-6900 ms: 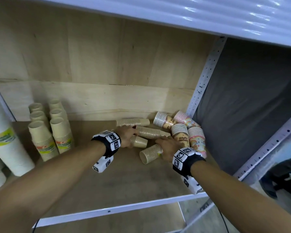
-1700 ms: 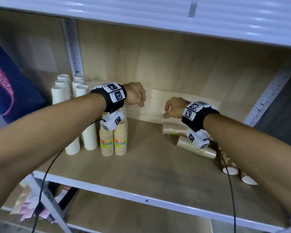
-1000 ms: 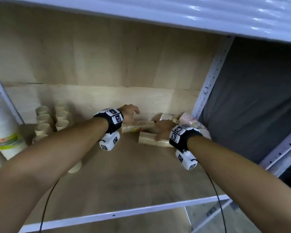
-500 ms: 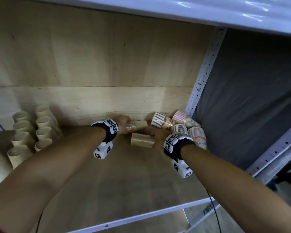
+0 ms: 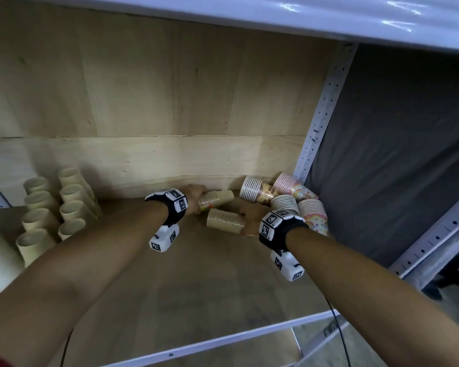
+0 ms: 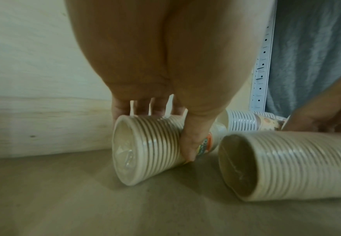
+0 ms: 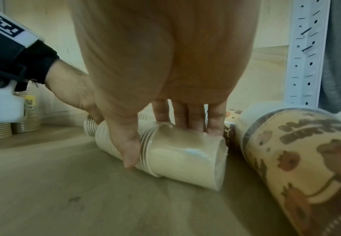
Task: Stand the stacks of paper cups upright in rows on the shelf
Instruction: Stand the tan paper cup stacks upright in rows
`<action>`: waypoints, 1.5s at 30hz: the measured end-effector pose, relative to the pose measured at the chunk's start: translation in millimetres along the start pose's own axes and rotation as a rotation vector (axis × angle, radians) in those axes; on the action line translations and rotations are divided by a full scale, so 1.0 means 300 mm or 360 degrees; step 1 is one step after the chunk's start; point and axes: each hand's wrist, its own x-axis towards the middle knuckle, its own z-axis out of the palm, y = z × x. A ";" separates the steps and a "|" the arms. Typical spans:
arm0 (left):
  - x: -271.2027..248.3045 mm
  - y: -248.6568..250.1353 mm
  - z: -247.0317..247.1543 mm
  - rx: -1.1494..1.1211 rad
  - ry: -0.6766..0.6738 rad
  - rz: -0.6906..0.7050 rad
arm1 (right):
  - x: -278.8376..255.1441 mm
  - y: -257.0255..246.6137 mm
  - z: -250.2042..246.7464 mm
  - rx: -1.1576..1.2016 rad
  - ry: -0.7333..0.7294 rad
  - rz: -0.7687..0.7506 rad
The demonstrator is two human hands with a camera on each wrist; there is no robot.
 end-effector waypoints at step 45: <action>-0.251 -0.002 -0.076 -0.1123 0.0391 -0.0069 | 0.035 -0.227 -0.154 -0.0059 0.0643 -0.0046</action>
